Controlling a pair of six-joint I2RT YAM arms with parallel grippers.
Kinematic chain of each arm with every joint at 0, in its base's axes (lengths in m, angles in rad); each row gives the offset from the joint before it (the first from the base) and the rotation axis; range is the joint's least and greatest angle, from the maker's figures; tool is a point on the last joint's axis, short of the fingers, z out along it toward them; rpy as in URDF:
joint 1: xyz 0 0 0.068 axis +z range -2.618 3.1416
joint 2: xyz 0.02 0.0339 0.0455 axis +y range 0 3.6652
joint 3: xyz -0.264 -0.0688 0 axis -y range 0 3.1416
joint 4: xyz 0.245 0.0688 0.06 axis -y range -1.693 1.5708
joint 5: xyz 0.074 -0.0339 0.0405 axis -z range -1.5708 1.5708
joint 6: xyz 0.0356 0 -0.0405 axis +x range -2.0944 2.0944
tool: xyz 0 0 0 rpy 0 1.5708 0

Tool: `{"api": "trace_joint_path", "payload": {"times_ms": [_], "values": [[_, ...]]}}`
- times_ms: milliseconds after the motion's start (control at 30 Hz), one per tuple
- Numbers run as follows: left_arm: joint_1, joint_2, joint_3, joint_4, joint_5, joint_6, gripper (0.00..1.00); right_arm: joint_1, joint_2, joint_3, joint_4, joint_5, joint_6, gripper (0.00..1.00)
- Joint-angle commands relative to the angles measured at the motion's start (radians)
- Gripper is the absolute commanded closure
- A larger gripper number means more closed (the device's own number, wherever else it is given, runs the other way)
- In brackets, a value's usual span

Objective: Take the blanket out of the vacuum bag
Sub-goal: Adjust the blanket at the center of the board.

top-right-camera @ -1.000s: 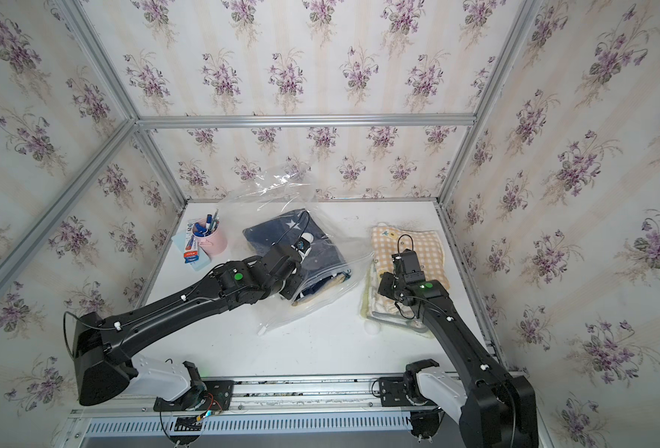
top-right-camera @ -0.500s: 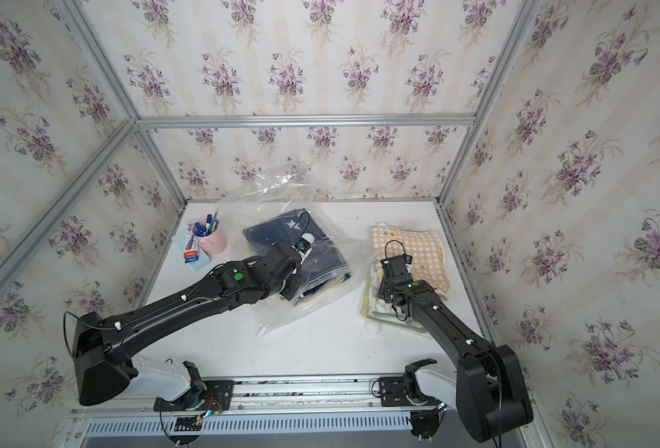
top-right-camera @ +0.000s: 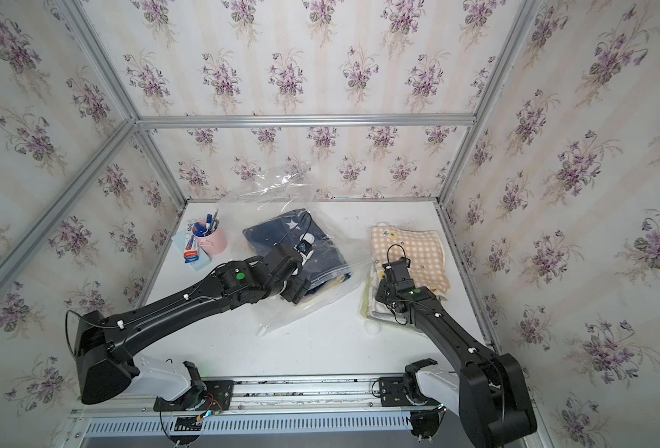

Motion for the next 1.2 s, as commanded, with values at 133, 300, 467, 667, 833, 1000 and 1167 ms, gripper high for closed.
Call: {"api": "trace_joint_path", "payload": {"times_ms": [133,300,467,667,833,1000,1167], "values": [[-0.027,-0.079,-0.022,-0.105,-0.060,-0.131,0.02,0.002,0.030,-0.029,0.041,0.008,0.005,0.55],[-0.053,-0.187,-0.160,-0.089,-0.047,-0.225,0.00,0.003,0.022,-0.032,0.051,0.020,0.002,0.79],[-0.058,-0.262,-0.236,-0.075,-0.031,-0.276,0.00,0.002,-0.017,-0.037,0.057,0.013,-0.002,1.00],[-0.071,-0.277,-0.271,0.000,0.061,-0.281,0.00,0.002,-0.163,-0.031,0.045,-0.098,0.015,1.00],[-0.107,-0.259,-0.261,0.038,0.063,-0.255,0.00,0.002,-0.238,0.003,-0.010,-0.207,0.038,1.00],[-0.109,-0.262,-0.251,0.040,0.065,-0.256,0.00,0.003,-0.265,-0.005,-0.012,-0.294,0.081,1.00],[-0.109,-0.259,-0.244,0.037,0.077,-0.257,0.00,0.007,-0.236,-0.089,0.102,-0.393,0.141,1.00]]}}
